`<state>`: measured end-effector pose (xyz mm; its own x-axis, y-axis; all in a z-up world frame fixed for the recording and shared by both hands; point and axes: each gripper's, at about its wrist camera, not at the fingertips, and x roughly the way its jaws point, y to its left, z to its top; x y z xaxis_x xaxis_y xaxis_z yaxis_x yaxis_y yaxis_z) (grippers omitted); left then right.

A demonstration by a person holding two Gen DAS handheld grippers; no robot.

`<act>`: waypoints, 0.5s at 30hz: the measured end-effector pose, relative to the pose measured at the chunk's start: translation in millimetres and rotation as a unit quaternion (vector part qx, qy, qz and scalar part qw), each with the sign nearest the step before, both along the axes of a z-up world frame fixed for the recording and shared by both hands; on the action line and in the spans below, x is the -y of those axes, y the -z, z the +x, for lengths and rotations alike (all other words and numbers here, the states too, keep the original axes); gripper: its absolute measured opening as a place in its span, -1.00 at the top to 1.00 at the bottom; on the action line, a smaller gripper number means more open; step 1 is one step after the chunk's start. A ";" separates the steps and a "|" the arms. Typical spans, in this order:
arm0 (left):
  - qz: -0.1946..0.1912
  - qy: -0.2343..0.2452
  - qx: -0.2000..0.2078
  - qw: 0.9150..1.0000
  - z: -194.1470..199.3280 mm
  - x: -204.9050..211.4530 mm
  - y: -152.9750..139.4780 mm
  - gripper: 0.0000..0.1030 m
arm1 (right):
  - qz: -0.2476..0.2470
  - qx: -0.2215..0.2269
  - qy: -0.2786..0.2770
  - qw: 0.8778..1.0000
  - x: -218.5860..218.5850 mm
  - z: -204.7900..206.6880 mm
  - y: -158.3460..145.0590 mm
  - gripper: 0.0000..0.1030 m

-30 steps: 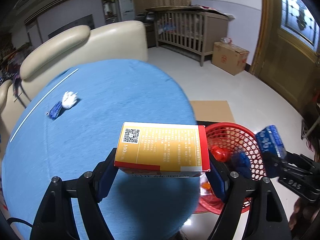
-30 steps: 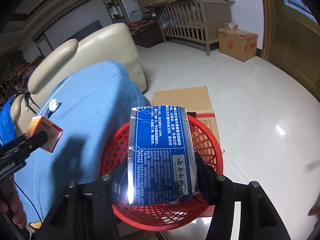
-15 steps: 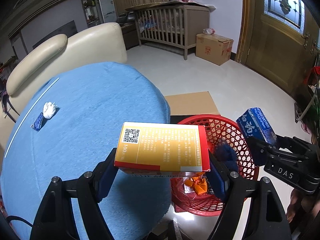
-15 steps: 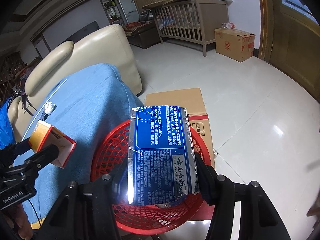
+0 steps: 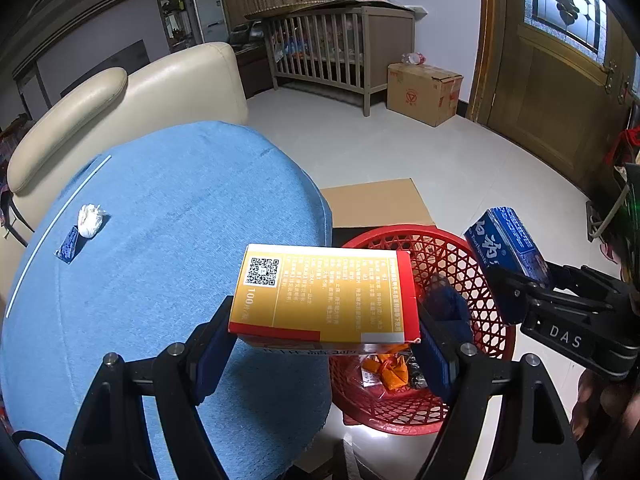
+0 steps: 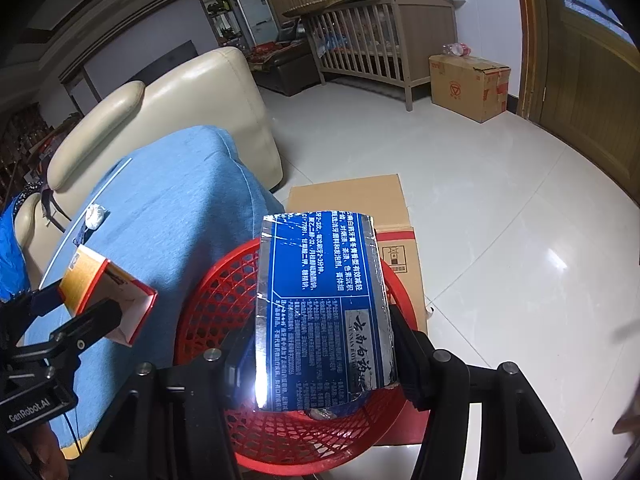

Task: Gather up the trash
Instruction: 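Open both grippers to drop the box and packet into the basket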

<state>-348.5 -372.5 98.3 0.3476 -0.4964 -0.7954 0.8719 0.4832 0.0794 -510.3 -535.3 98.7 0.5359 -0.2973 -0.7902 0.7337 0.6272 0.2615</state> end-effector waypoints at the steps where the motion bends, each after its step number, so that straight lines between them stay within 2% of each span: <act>1: 0.000 0.000 -0.001 1.000 0.0 0.8 0.3 -0.59 | 0.001 0.000 0.000 1.000 -0.6 0.5 1.3 -0.17; 4: 0.001 0.004 0.000 1.000 -1.2 0.9 -0.5 -0.59 | 0.010 -0.007 -0.003 1.000 0.9 4.2 7.9 -0.21; 8: 0.000 0.008 -0.009 1.000 -1.0 3.6 1.4 -0.59 | 0.028 0.001 0.003 1.000 6.5 3.4 15.1 -0.47; 15: 0.005 0.023 -0.029 0.999 -4.4 17.5 6.7 -0.60 | 0.035 0.044 0.047 0.997 19.4 -25.9 -0.2 -0.50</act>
<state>-353.0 -390.0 91.6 0.2777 -0.5026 -0.8187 0.8967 0.4413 0.0332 -536.2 -554.7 98.9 0.5756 -0.2951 -0.7626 0.7612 0.5343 0.3677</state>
